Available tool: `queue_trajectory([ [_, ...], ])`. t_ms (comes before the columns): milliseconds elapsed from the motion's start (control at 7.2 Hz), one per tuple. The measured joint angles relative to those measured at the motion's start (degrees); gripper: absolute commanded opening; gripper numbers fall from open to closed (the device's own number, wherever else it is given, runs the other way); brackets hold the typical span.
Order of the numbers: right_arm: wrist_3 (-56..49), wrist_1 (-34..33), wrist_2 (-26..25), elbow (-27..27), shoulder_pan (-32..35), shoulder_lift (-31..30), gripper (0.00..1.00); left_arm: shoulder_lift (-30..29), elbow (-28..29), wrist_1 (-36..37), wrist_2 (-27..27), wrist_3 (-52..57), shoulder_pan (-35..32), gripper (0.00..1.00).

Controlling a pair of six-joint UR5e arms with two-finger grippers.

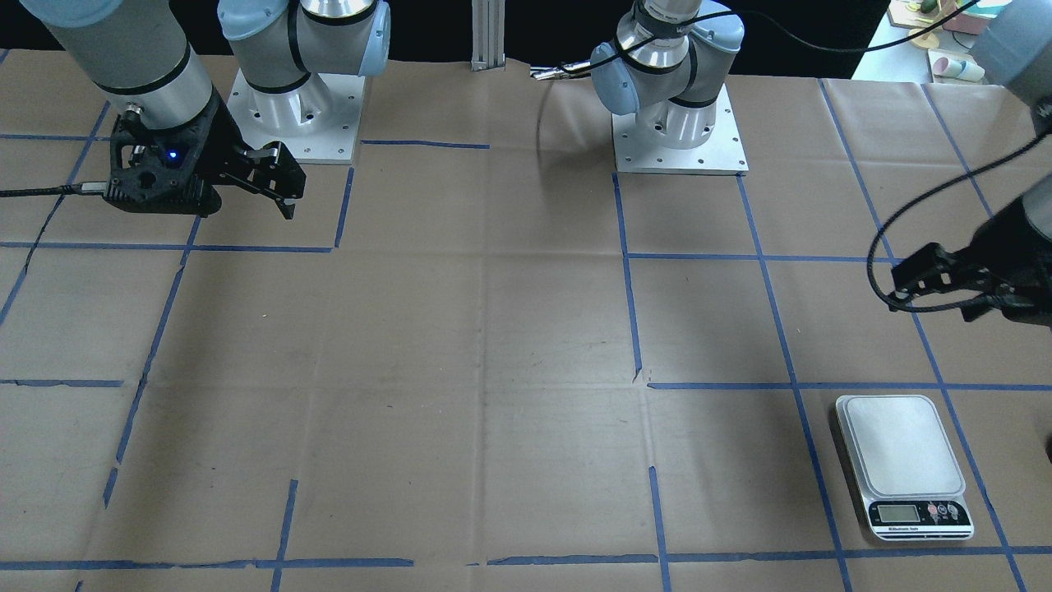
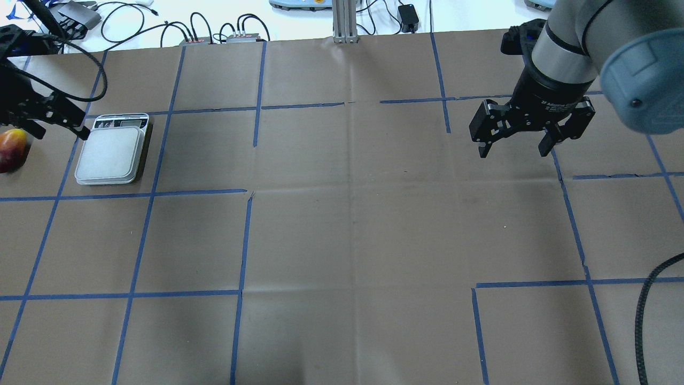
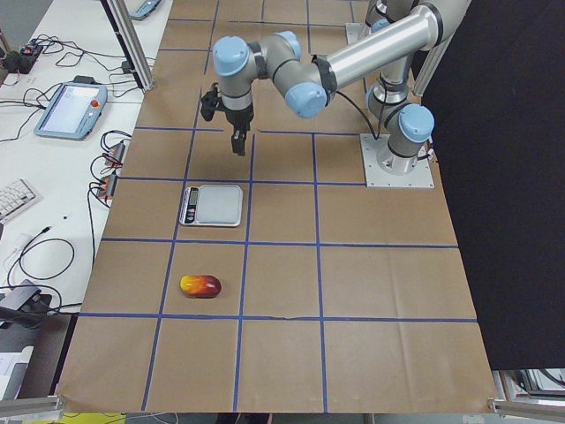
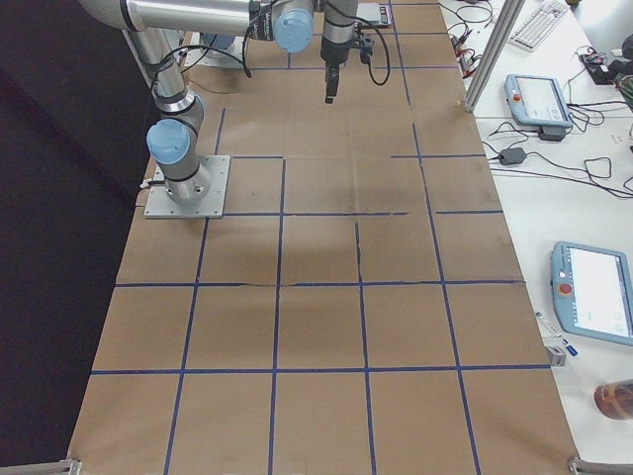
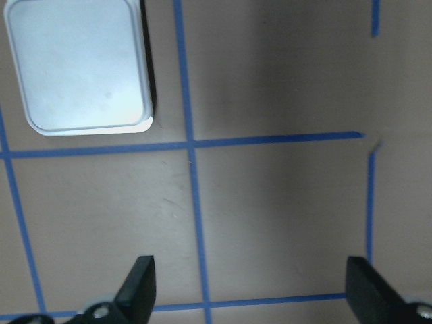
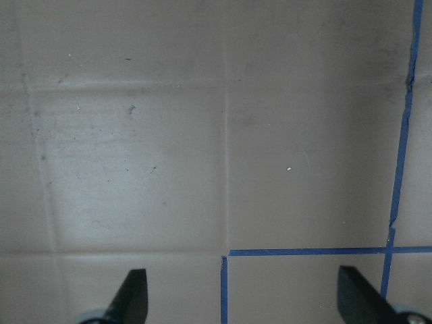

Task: Weigh mango
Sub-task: 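Lower the left gripper and grasp the red-yellow mango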

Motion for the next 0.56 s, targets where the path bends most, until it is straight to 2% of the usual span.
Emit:
queue_trajectory([
  [278, 0.00, 0.00, 0.00, 0.00, 0.00, 0.00, 1.00, -11.31, 8.51, 4.32, -0.09, 5.32, 7.27, 1.00],
  [556, 0.00, 0.00, 0.00, 0.00, 0.00, 0.00, 1.00, -25.71, 24.03, 4.55, -0.32, 5.46, 10.42, 1.00],
])
